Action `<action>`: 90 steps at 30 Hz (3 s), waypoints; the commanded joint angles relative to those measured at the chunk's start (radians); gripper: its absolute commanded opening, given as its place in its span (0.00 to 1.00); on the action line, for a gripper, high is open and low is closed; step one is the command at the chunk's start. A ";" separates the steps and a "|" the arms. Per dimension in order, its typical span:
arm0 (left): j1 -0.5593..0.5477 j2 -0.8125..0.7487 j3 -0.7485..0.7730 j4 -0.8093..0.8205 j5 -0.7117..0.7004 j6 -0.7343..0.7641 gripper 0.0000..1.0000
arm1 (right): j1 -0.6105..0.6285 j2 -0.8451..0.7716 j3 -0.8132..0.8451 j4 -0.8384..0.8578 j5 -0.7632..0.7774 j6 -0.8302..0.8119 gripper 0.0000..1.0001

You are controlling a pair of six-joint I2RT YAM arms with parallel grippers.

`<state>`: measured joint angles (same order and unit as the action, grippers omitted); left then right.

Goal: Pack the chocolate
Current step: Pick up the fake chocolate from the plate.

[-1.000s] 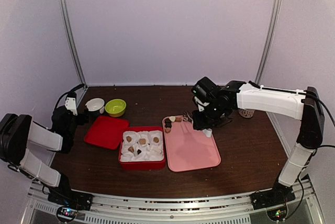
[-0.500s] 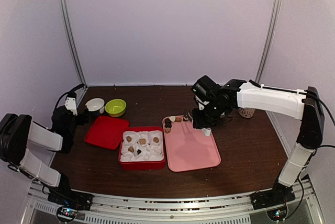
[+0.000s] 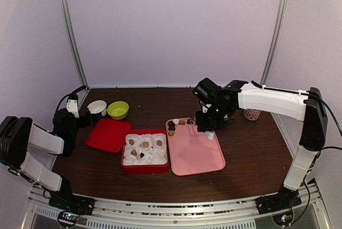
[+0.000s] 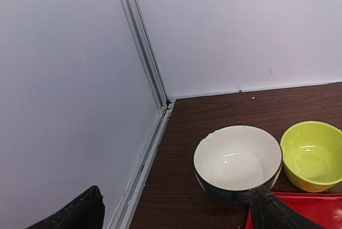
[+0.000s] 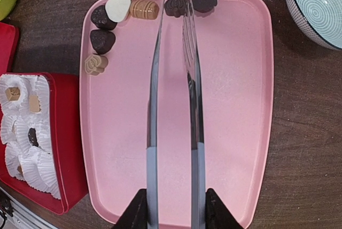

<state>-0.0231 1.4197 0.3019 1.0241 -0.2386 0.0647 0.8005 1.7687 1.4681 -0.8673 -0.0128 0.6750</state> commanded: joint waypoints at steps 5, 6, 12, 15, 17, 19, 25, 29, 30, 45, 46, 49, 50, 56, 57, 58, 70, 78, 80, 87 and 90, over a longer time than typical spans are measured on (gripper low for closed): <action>0.006 0.008 0.001 0.051 0.012 -0.009 0.98 | -0.015 0.065 0.094 -0.041 0.048 0.035 0.30; 0.005 0.008 0.001 0.050 0.012 -0.010 0.98 | -0.024 0.067 0.094 -0.036 0.039 0.039 0.30; 0.005 0.008 0.000 0.051 0.012 -0.009 0.98 | -0.064 0.077 0.092 -0.023 0.011 0.055 0.31; 0.005 0.008 0.001 0.051 0.012 -0.009 0.98 | -0.082 0.079 0.090 -0.020 0.007 0.057 0.33; 0.006 0.008 0.000 0.051 0.012 -0.009 0.98 | -0.091 0.085 0.095 -0.017 -0.003 0.052 0.33; 0.006 0.008 0.001 0.050 0.013 -0.009 0.98 | -0.094 0.094 0.107 -0.018 -0.010 0.042 0.34; 0.005 0.008 0.001 0.051 0.012 -0.011 0.98 | -0.094 0.138 0.162 -0.043 -0.037 0.003 0.36; 0.005 0.008 0.001 0.051 0.012 -0.009 0.98 | -0.095 0.171 0.208 -0.072 -0.031 -0.009 0.36; 0.006 0.008 0.001 0.051 0.012 -0.009 0.98 | -0.095 0.180 0.216 -0.080 -0.027 -0.010 0.36; 0.006 0.008 0.001 0.050 0.012 -0.009 0.98 | -0.094 0.225 0.260 -0.135 0.012 -0.021 0.38; 0.006 0.008 0.002 0.050 0.013 -0.009 0.98 | -0.093 0.227 0.265 -0.136 0.013 -0.023 0.38; 0.005 0.008 0.001 0.051 0.013 -0.009 0.98 | -0.093 0.239 0.280 -0.142 0.011 -0.031 0.38; 0.005 0.008 0.001 0.051 0.012 -0.009 0.98 | -0.093 0.244 0.284 -0.143 0.009 -0.033 0.38; 0.006 0.008 0.001 0.050 0.012 -0.009 0.98 | -0.090 0.262 0.298 -0.155 0.005 -0.046 0.38; 0.005 0.007 0.000 0.051 0.013 -0.009 0.98 | -0.090 0.263 0.300 -0.160 0.010 -0.046 0.38; 0.006 0.008 0.001 0.051 0.013 -0.009 0.98 | -0.090 0.266 0.302 -0.167 0.014 -0.045 0.37; 0.006 0.008 0.000 0.051 0.014 -0.009 0.98 | -0.088 0.254 0.337 -0.239 0.065 -0.055 0.30; 0.007 0.007 -0.001 0.050 0.014 -0.009 0.98 | -0.073 0.160 0.314 -0.188 -0.089 -0.140 0.27; 0.008 0.008 -0.001 0.051 0.014 -0.009 0.98 | -0.064 0.126 0.296 -0.181 -0.157 -0.158 0.27; 0.007 0.007 -0.001 0.052 0.012 -0.008 0.98 | -0.009 0.002 0.208 -0.155 -0.381 -0.157 0.26; 0.007 0.007 -0.001 0.053 0.013 -0.008 0.98 | 0.017 -0.010 0.203 -0.123 -0.487 -0.145 0.27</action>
<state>-0.0231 1.4197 0.3019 1.0241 -0.2352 0.0647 0.7872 1.7901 1.6890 -1.0489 -0.3248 0.5270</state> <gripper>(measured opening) 0.977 0.297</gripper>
